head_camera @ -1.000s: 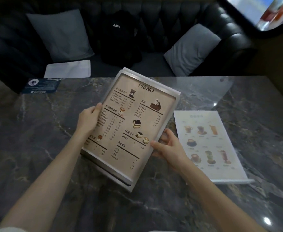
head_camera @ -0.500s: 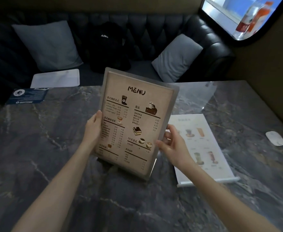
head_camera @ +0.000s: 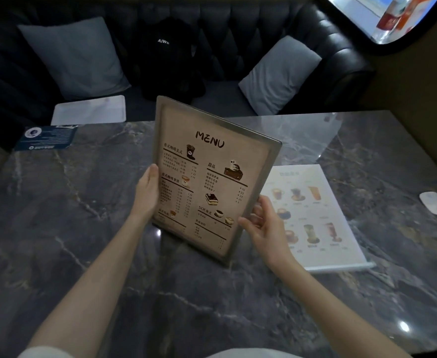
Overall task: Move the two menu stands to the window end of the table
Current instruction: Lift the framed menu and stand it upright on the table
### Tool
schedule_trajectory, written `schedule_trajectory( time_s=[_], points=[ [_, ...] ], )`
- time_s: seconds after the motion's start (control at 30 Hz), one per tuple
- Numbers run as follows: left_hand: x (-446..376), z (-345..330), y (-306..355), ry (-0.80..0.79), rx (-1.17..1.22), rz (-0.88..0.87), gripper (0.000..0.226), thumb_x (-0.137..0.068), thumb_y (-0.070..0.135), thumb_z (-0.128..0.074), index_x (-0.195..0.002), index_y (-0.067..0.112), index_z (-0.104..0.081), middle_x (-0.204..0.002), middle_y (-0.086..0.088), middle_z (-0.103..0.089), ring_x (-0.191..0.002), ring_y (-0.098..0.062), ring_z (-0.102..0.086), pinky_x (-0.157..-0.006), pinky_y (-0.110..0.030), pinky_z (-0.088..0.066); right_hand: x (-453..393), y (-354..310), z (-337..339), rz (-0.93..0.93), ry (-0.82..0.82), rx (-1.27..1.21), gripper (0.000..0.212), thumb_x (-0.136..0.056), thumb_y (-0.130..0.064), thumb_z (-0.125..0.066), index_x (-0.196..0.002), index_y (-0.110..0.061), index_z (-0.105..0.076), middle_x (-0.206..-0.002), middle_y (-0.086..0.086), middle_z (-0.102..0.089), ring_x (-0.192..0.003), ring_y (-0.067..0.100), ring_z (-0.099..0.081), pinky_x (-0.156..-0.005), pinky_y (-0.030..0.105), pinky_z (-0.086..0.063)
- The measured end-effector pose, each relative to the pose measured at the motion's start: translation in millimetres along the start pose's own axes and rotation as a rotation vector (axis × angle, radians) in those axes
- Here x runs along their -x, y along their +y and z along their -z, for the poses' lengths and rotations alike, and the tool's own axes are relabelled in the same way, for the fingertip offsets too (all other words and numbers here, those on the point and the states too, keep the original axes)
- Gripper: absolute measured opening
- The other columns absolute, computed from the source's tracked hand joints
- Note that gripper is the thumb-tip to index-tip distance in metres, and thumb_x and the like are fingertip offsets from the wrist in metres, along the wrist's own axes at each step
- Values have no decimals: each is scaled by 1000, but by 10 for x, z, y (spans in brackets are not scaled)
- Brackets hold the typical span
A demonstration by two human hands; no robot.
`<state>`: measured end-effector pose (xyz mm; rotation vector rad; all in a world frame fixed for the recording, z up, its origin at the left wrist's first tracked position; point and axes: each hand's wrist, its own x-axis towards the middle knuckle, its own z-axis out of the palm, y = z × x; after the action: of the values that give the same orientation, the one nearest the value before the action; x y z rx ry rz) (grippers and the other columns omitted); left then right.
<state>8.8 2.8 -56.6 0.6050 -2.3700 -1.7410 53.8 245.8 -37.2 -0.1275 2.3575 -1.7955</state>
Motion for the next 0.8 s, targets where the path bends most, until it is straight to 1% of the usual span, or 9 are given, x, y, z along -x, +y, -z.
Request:
schedule_trajectory(
  time_s=[0.07,0.13,0.23,0.33,0.47,0.57,0.63,0.7,0.8],
  points=[
    [40,11,-36,22,-3,-13,46,-101,38,-21,-118,11,-54,-114,4,-58,-103,-6,-54,-87,-15,-41,36,32,-48,3,-6,12,40,-83,2,-58,-109,-25,-44,-110,-5,-63,-90,-5,-64,-84,21,-55],
    [75,28,-76,39,-20,-6,55,-100,40,-19,-132,5,-48,-133,-7,-53,-123,-18,-48,-103,-28,-38,83,62,-91,16,-27,20,40,-83,2,-58,-111,-22,-43,-110,-7,-62,-88,-12,-62,-81,15,-54],
    [111,47,-101,49,-36,4,56,-100,40,-18,-133,5,-46,-138,-13,-50,-128,-23,-45,-105,-32,-35,143,100,-129,53,-54,17,39,-84,2,-56,-118,-12,-43,-109,-12,-60,-89,-17,-59,-79,8,-51],
    [111,51,-94,68,-62,18,60,-99,44,-18,-136,4,-43,-142,-16,-47,-134,-28,-41,-113,-43,-32,167,94,-130,74,-70,11,40,-86,1,-54,-121,-13,-40,-111,-13,-58,-91,-17,-58,-79,8,-51],
    [121,50,-89,97,-122,17,56,-101,40,-18,-132,4,-47,-138,-14,-50,-131,-28,-43,-110,-36,-31,181,55,-108,77,-97,55,37,-88,-4,-52,-121,-13,-39,-115,-10,-56,-106,4,-58,-74,2,-48],
    [190,46,-65,120,-242,15,51,-101,38,-18,-125,6,-50,-130,-17,-56,-124,-33,-48,-103,-40,-34,163,33,-48,81,-140,172,31,-90,-9,-52,-118,-13,-41,-118,0,-61,-105,10,-59,-68,-3,-45],
    [269,37,-85,115,-324,-10,47,-101,37,-20,-126,6,-46,-128,-18,-56,-120,-36,-51,-100,-44,-37,128,15,11,86,-174,275,29,-89,-12,-54,-116,-12,-44,-117,4,-64,-102,13,-61,-71,6,-47],
    [391,-8,-115,141,-445,-91,50,-98,38,-23,-135,8,-38,-134,-19,-52,-123,-37,-49,-104,-49,-39,78,-10,79,105,-220,406,28,-87,-17,-57,-113,-9,-46,-113,9,-67,-100,22,-64,-79,27,-54],
    [724,-193,-96,211,-725,-194,52,-98,30,-31,-143,4,-28,-148,-20,-36,-137,-34,-35,-114,-46,-25,3,-77,205,189,-300,626,26,-87,-23,-57,-106,-6,-51,-104,12,-70,-94,28,-64,-78,38,-52]
  ],
)
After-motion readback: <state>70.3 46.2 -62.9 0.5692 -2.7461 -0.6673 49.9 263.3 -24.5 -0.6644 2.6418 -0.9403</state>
